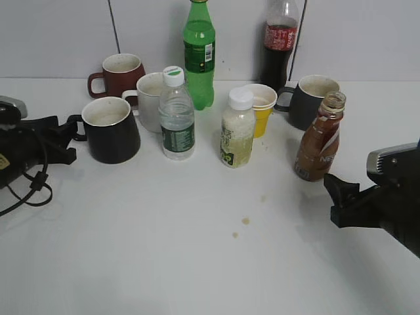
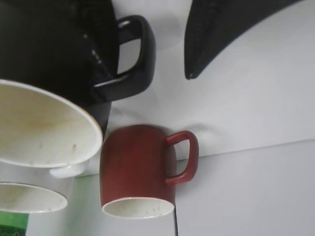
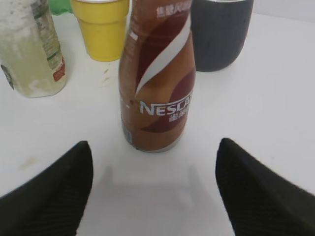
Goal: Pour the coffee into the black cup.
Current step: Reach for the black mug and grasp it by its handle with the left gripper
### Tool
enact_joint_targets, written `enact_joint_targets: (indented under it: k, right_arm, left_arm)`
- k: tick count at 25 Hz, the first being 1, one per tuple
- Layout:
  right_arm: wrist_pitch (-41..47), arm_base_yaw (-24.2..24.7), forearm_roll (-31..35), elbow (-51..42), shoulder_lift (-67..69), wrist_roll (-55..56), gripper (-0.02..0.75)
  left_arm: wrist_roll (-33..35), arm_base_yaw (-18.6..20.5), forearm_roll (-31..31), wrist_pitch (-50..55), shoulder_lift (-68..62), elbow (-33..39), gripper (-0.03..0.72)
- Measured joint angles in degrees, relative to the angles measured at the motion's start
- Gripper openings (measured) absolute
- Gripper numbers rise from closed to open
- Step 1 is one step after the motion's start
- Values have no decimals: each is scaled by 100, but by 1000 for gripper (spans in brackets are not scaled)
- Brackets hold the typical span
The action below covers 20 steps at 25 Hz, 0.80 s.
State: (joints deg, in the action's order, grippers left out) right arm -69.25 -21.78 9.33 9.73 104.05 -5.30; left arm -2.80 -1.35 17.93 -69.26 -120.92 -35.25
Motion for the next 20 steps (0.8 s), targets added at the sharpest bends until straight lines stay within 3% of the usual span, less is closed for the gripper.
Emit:
enact_joint_targets:
  k: [20]
  right_arm:
    - [-2, 0, 182, 31, 0, -13, 582]
  left_arm:
    - [-4, 0, 405, 46, -865, -1123, 328]
